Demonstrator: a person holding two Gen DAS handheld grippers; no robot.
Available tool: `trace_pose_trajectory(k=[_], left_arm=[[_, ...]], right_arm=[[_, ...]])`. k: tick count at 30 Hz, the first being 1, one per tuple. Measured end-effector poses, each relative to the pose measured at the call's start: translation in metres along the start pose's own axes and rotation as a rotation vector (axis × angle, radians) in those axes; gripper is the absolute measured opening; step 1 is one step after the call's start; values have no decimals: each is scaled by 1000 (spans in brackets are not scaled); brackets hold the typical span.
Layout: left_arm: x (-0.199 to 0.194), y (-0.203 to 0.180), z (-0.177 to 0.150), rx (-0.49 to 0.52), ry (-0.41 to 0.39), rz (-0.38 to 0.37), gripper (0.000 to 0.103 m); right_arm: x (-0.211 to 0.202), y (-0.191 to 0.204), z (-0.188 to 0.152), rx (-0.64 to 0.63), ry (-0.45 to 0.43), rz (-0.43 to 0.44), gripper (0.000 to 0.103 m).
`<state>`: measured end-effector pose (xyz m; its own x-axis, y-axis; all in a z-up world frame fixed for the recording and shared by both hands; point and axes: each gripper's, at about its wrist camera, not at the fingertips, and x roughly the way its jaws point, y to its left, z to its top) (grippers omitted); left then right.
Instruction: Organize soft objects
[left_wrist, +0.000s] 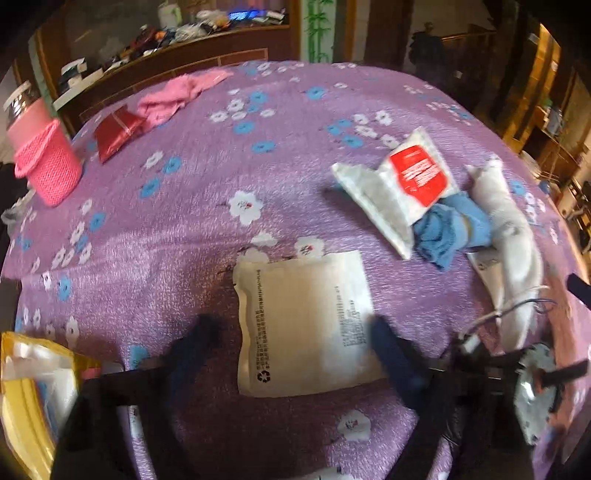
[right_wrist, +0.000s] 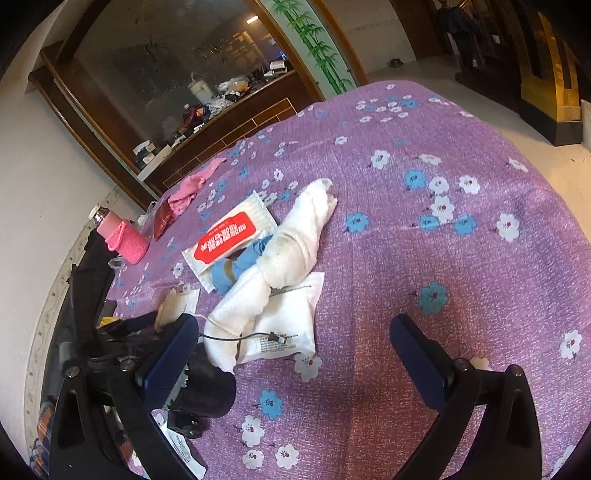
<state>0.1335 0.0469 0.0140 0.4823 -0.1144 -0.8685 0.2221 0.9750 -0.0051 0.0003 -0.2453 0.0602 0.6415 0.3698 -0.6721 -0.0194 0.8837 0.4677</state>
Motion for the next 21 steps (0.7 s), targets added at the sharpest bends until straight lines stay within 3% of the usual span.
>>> trace_pose_trajectory(k=[3,10,12,14,19,20,21], left_arm=[[-13,4,3,-8,-14,-28,40],[-15,11,1,-46,-16,-81,39],[-18,11,-2,-47,-16,-108,23],[-18,15,0,-58,-17,-155,23],[-42,19,-1,-55,-59,-195,23],[-47,21,-1,-60,-73,-196,26],[-51,22,0,-59,-85,-206,36]], right_arm=[[3,1,-1,-3,8,-5,103],[-4,13,13,-8,15,8,103],[3,22,26,-22,57,30,103],[9,24,37,-11,78,39,103],[25,25,49,-24,115,-40,103],[26,25,47,-21,122,-35,103],[26,25,43,-17,123,-20,103]])
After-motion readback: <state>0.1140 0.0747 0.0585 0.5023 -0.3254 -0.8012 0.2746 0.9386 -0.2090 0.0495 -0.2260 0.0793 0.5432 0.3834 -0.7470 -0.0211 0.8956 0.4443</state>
